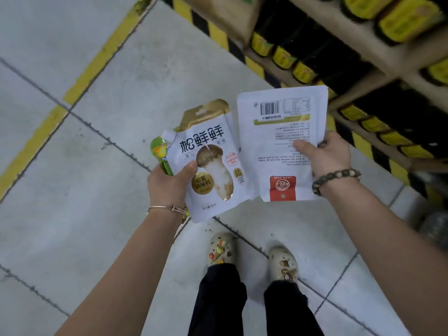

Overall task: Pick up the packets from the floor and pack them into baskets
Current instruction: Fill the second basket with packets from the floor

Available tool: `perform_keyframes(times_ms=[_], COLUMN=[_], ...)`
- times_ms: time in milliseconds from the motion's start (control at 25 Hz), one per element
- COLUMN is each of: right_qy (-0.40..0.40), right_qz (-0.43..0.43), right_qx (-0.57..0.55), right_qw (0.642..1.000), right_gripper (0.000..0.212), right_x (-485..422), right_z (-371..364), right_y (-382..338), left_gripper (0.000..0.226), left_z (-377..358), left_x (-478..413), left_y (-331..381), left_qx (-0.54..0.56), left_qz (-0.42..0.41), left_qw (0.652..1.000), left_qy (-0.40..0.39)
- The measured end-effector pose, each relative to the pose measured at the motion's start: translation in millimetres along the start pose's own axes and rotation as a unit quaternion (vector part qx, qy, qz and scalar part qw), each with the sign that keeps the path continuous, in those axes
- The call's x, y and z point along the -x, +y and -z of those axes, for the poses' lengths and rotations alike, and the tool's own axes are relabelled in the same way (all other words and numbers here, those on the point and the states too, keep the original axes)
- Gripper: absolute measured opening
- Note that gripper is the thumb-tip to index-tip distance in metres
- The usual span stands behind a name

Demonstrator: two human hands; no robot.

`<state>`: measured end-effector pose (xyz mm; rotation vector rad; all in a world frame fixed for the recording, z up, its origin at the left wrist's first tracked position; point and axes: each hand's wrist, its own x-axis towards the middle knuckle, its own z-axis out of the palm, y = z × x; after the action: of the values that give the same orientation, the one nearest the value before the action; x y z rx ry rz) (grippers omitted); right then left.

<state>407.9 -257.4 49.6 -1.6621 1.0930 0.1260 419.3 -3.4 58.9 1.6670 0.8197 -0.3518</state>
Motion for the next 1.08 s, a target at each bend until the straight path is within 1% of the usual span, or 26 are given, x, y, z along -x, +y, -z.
perform_keyframes(times_ms=[80,160,240,400,560,720,840,920,1000,1080], right_qy=[0.04,0.082,0.128,0.216,0.3,0.384,0.447,0.488,0.51,0.527], right_qz=[-0.016,-0.029,-0.038,-0.062,-0.073,-0.09,-0.119,-0.147,-0.165,-0.169], right_qx=[-0.033,-0.062,-0.092,-0.159,-0.166,-0.201,-0.23,-0.243,-0.268,-0.282], right_qw=[0.999,0.994,0.987,0.961,0.937,0.897,0.856,0.825,0.801,0.784], right_gripper=[0.033,0.035,0.031,0.03,0.023,0.02,0.022,0.019,0.024,0.024], right_x=[8,16,26,52,76,114,139,156,171,184], right_z=[44,87,129,219,311,397,451,488,521,552], right_y=[13,27,41,75,112,154,183,202,218,234], left_gripper=[0.021,0.021,0.023,0.021,0.021,0.026,0.028,0.028,0.028,0.029], left_z=[-24,-52,-82,-146,-208,-264,-298,-321,-343,-368], left_x=[22,46,74,138,217,302,362,402,437,470], left_y=[7,9,9,2,-12,-33,-46,-52,-57,-63], left_qx=[-0.03,-0.043,-0.057,-0.111,-0.148,-0.184,-0.194,-0.216,-0.237,-0.254], left_qz=[-0.013,-0.023,-0.031,-0.061,-0.098,-0.108,-0.118,-0.131,-0.147,-0.161], left_qw=[0.999,0.996,0.991,0.974,0.948,0.919,0.899,0.88,0.86,0.836], left_qy=[-0.04,-0.078,-0.114,-0.187,-0.266,-0.331,-0.375,-0.401,-0.427,-0.458])
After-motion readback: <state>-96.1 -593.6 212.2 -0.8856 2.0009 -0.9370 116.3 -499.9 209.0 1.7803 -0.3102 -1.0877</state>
